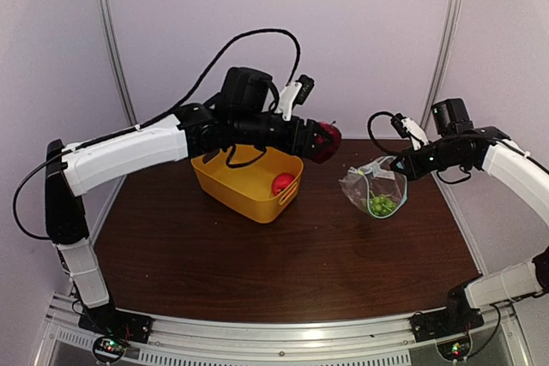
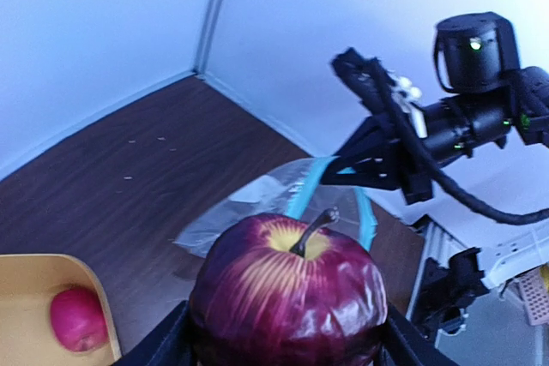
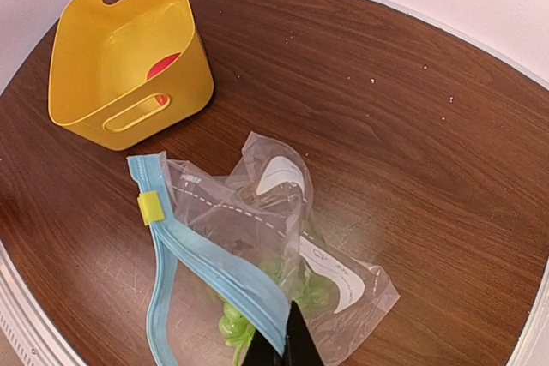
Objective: Place the food in the zip-top bag and seal the zipper
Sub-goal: Place the fake vegetable in the zipper food storage bag.
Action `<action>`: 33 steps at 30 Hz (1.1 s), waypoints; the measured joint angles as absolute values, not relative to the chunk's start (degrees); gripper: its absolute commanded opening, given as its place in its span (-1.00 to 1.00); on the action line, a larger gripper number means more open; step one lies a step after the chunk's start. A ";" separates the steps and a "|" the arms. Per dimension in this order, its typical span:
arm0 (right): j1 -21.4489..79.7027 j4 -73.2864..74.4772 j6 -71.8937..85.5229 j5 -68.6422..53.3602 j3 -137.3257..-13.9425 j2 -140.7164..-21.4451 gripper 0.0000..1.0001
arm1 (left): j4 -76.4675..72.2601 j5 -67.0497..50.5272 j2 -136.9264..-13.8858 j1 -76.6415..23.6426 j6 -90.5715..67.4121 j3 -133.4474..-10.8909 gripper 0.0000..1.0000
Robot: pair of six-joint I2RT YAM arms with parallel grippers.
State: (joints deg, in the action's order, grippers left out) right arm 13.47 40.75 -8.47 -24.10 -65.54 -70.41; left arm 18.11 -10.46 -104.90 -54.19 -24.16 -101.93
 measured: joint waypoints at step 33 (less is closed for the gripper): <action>13.37 33.56 6.70 -34.33 -62.98 -65.98 -1.00 | -2.39 -17.69 -132.99 -61.45 -61.28 -114.65 -0.49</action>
State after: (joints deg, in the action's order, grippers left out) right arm 13.37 33.56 6.70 -34.33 -62.98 -65.98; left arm -2.39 -17.69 -132.99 -61.45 -61.28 -114.65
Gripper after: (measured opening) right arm 0.004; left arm 0.662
